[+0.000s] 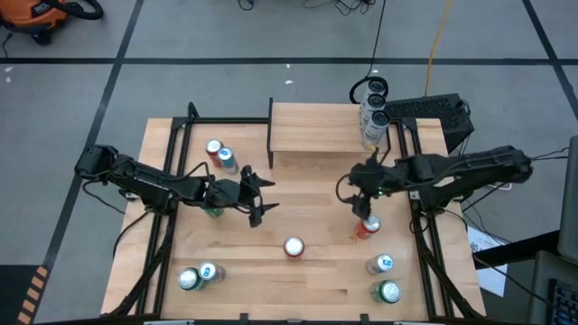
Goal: Place canned beverage on shelf
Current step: Put the bottom right red soda can on the shelf
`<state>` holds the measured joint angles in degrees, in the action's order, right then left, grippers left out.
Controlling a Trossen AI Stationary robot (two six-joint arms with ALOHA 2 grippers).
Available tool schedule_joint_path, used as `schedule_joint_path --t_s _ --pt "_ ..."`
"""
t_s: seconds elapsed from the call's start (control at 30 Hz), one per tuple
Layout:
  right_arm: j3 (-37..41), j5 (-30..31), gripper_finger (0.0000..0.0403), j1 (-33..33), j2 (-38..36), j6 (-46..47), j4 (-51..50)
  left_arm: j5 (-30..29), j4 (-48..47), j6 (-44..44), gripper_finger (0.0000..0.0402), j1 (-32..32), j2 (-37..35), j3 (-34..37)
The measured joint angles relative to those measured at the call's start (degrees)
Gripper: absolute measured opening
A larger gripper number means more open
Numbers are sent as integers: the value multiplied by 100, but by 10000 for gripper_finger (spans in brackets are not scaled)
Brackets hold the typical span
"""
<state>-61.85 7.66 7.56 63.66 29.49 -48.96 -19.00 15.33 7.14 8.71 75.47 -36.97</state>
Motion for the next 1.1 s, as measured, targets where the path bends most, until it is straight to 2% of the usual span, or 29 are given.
schedule_joint_path --t_s 0.2,0.37,0.5,0.83,1.1 --pt "-140 -505 264 435 145 758 -1212 -914 240 -40 314 -11 6 0" --pt "-137 -782 264 663 147 1134 -2004 -937 193 -43 314 -1 6 0" --pt "-137 -835 280 796 171 1201 -2015 -938 38 -35 314 -7 6 0" --pt "-131 -917 361 1143 832 1466 -1989 -936 61 9 314 -4 182 0" --pt "-129 -626 367 1168 1254 1920 -2101 -974 104 13 314 -7 592 0"
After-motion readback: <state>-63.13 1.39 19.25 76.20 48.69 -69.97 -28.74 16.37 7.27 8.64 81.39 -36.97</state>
